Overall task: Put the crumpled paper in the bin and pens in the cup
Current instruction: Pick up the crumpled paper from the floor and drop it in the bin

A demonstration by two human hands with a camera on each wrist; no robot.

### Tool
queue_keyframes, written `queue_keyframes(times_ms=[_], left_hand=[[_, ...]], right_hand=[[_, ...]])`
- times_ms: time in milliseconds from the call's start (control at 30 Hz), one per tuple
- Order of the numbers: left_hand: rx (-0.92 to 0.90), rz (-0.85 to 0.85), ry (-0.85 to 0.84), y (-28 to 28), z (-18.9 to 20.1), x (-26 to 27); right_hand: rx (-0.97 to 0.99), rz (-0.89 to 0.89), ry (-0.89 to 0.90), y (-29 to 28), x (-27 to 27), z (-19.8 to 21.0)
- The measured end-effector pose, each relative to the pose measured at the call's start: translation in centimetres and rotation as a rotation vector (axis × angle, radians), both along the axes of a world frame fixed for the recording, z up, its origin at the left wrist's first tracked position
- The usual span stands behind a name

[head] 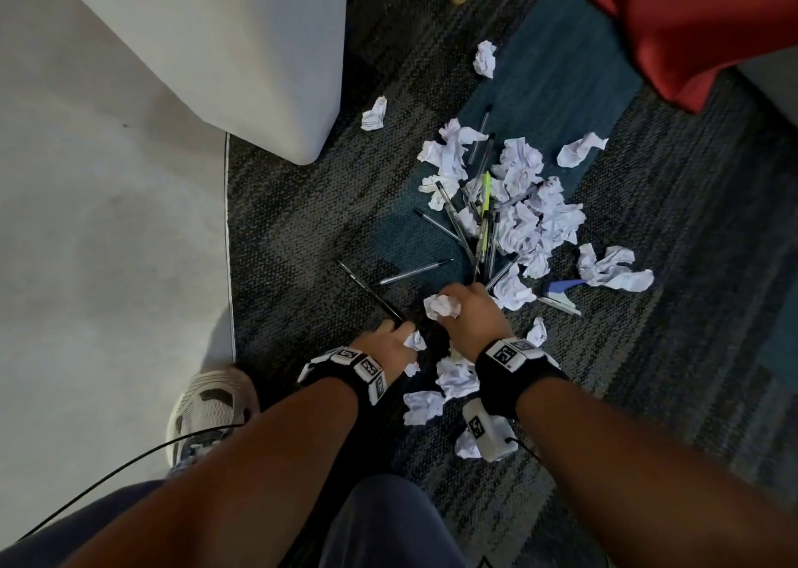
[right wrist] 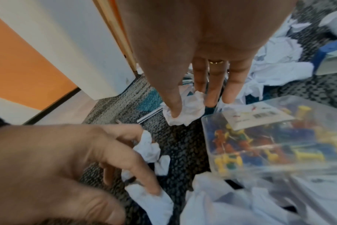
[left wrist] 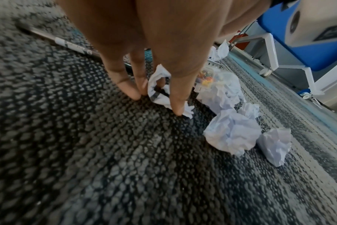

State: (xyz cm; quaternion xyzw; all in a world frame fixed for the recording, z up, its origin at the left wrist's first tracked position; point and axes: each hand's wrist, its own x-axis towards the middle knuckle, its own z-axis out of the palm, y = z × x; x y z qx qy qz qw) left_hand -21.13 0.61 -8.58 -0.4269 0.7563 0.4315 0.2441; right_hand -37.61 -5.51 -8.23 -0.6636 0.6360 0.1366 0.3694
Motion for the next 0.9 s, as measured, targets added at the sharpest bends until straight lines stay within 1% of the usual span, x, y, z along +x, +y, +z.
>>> queue_keyframes(times_ms=[67, 167, 267, 333, 467, 600, 667, 700, 767, 833, 900], left_hand=[[0.006, 0.001, -0.001, -0.2, -0.1, 0.1], [-0.025, 0.063, 0.035, -1.3, 0.9, 0.5], [-0.022, 0.085, 0.052, -3.1, 4.0, 2.0], [-0.054, 0.113, 0.067, -4.3, 6.8, 3.4], [-0.202, 0.188, 0.147, -6.1, 11.8, 6.7], [-0.426, 0.292, 0.255, -8.2, 17.3, 10.5], [-0.519, 0.345, 0.324, -9.2, 20.4, 12.2], [-0.556, 0.372, 0.356, -9.6, 21.9, 12.8], [-0.607, 0.443, 0.415, -10.5, 24.8, 14.5], [-0.673, 0.535, 0.454, -11.1, 27.4, 16.1], [-0.727, 0.665, 0.442, -11.8, 29.4, 17.9]], right_hand=[[-0.025, -0.053, -0.054, 0.2, -0.2, 0.8], [-0.121, -0.162, -0.157, -0.3, 0.5, 2.4], [-0.244, -0.231, -0.273, -2.4, 2.3, 4.9], [-0.318, -0.26, -0.365, -4.4, 4.2, 7.3], [-0.47, -0.293, -0.576, -8.5, 8.8, 13.3], [-0.646, -0.304, -0.79, -12.2, 13.5, 20.1], [-0.697, -0.301, -0.876, -13.4, 15.5, 22.9], [-0.708, -0.289, -0.894, -13.9, 16.5, 24.0], [-0.749, -0.221, -0.864, -15.2, 18.4, 25.4], [-0.784, -0.118, -0.802, -16.5, 20.1, 25.7], [-0.787, -0.024, -0.75, -17.6, 21.6, 25.5]])
